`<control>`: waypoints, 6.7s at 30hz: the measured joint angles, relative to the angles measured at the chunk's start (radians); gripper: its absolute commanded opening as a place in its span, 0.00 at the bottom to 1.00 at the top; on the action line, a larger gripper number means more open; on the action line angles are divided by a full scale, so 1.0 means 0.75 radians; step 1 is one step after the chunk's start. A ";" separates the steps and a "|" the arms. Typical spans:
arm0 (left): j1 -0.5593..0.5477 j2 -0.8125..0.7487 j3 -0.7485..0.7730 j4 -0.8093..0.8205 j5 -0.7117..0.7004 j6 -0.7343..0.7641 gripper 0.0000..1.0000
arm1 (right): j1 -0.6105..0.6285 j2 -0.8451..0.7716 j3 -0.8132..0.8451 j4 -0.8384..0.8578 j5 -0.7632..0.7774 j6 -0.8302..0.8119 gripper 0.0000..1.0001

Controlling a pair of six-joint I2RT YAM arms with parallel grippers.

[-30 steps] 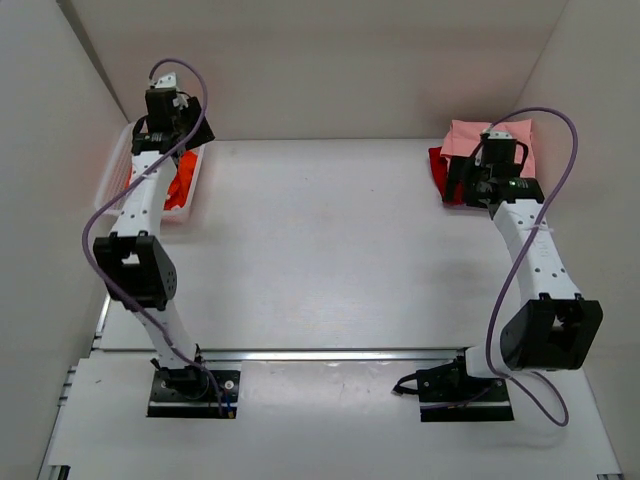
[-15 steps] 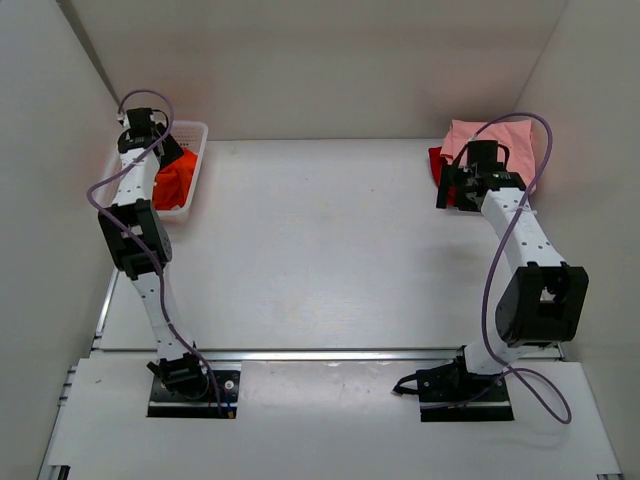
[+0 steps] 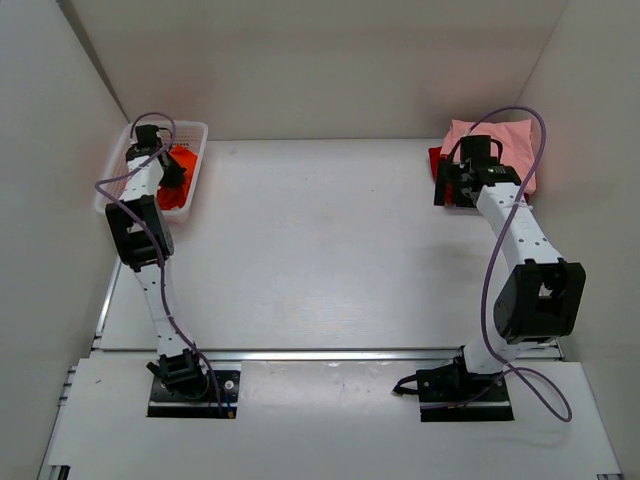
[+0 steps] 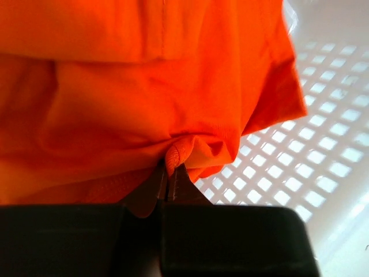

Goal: Fold and stack the t-shirts
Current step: Grab crumpled tshirt from bin with the left arm, then move the tshirt to the center of the board, then flatten out the tshirt, then grap the side of the flattened tshirt closest away from the robot with both arms

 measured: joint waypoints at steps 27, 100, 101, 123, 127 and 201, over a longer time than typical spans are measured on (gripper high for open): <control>-0.584 -1.455 -0.679 0.525 0.344 -0.028 0.00 | 0.023 -0.285 -0.005 0.016 -0.285 0.125 0.99; -0.682 -1.786 -1.986 0.310 0.106 0.036 0.00 | 0.342 -0.517 -1.106 -0.004 -0.211 0.812 0.00; -0.680 -1.795 -1.989 0.303 0.106 0.036 0.00 | 0.345 -0.512 -1.106 -0.005 -0.195 0.818 0.01; -0.487 -1.350 -0.243 -0.010 0.100 0.131 0.00 | 0.251 -0.064 0.827 -0.568 -0.231 0.452 0.01; -0.482 -1.455 -0.320 -0.068 0.105 0.130 0.00 | 0.243 -0.179 0.736 -0.553 -0.252 0.396 0.00; -0.606 -1.529 -1.876 0.143 0.187 0.141 0.69 | 0.094 -0.021 -0.696 0.196 -0.377 0.440 0.72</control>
